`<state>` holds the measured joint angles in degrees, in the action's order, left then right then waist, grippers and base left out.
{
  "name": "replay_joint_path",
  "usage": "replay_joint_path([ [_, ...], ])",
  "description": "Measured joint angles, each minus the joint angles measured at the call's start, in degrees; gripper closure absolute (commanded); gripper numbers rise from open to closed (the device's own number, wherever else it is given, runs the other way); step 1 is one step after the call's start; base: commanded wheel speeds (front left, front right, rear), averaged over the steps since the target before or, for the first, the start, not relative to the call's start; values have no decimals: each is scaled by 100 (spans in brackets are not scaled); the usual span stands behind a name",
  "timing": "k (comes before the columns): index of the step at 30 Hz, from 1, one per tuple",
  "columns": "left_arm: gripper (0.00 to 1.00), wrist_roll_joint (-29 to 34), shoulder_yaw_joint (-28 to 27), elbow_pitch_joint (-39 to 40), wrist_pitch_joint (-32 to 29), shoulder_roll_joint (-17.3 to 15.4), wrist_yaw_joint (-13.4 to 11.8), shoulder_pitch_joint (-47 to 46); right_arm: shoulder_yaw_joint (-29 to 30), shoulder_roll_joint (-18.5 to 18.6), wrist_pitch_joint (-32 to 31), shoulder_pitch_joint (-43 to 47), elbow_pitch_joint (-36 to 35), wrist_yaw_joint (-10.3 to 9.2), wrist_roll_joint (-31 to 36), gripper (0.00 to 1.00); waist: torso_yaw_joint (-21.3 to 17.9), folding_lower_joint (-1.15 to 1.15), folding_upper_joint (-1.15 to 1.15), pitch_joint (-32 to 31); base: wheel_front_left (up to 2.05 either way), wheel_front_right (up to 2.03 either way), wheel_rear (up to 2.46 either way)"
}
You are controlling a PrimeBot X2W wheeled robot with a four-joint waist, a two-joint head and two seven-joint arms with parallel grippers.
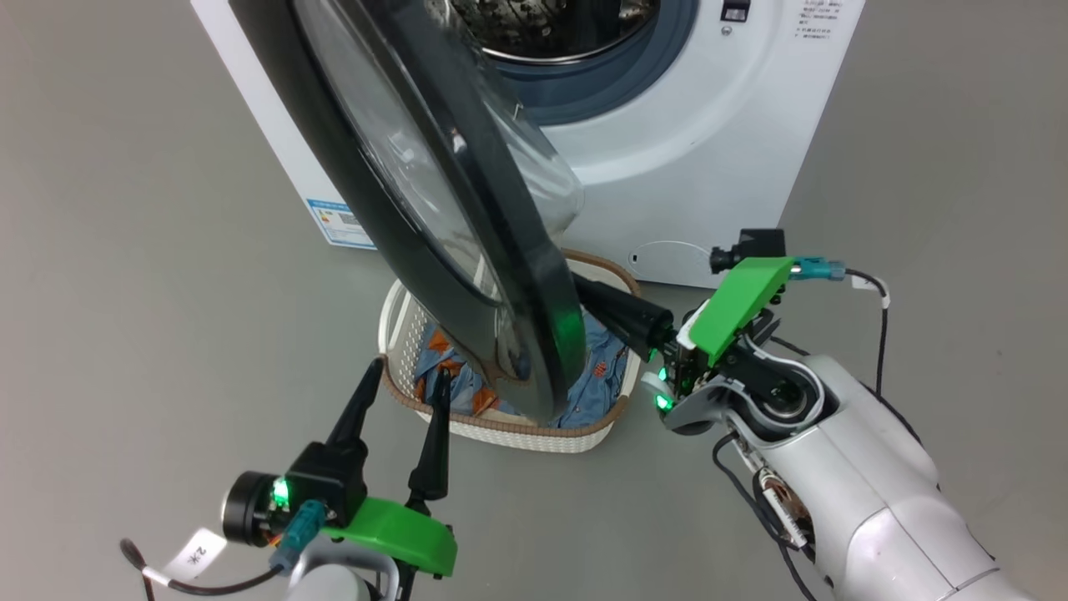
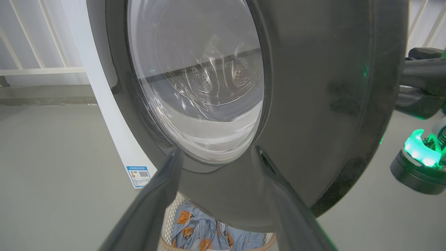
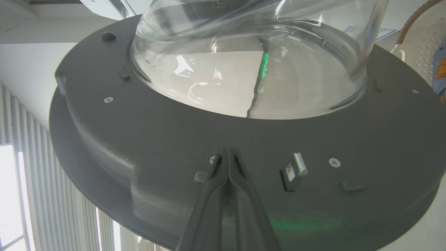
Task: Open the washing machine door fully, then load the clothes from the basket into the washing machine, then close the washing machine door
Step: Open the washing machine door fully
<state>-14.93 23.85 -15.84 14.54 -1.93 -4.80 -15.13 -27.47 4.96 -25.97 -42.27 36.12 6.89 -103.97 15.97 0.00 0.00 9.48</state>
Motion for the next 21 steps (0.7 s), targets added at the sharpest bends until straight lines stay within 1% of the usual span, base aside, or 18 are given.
replay_joint_path([
  [5,0,18,-16,-44,0,-2,1,96,-338,2,189,4,27,0,-193,100,24,0,0,-87,0,0,0],
  [9,0,21,-35,-43,0,-3,1,95,-498,-23,298,-4,-5,2,-375,100,23,0,0,-122,0,0,0],
  [21,0,22,-97,-43,0,-3,2,99,-833,96,586,-6,-40,2,-776,100,-69,0,0,-148,0,0,0],
])
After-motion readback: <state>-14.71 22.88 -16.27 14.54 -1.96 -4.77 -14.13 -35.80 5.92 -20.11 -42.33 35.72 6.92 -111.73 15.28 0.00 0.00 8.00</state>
